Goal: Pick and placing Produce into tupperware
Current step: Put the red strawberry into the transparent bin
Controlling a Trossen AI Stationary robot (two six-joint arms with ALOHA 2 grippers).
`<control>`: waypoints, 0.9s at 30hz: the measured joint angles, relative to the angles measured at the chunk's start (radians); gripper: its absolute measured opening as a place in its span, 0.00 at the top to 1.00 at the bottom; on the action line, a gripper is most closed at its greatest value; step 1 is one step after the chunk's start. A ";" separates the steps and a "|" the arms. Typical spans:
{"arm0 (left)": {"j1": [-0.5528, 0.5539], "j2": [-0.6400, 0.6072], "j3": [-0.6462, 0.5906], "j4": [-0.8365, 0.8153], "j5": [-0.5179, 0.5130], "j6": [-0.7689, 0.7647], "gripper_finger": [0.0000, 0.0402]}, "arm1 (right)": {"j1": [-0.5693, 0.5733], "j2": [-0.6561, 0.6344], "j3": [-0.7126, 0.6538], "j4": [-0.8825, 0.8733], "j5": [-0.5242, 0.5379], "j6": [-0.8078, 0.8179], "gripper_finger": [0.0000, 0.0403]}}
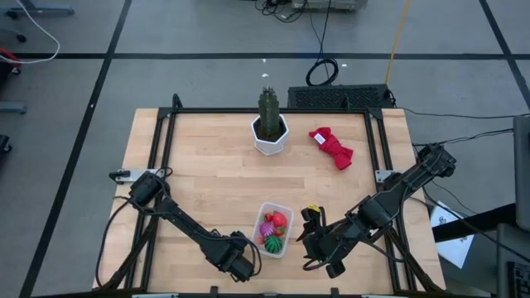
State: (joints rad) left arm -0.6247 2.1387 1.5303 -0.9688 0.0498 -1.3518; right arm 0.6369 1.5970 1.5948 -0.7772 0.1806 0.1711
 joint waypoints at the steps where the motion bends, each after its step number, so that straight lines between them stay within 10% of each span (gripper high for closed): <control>1: 0.000 0.000 0.000 0.000 0.000 0.000 0.76 | 0.000 0.000 0.000 0.000 0.000 0.000 0.48; 27: 0.051 -0.156 -0.002 -0.050 -0.026 0.039 0.74 | -0.001 -0.045 0.001 -0.044 0.084 -0.034 0.48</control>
State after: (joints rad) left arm -0.5735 1.9831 1.5288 -1.0191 0.0238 -1.3128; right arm 0.6357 1.5525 1.5955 -0.8213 0.2648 0.1373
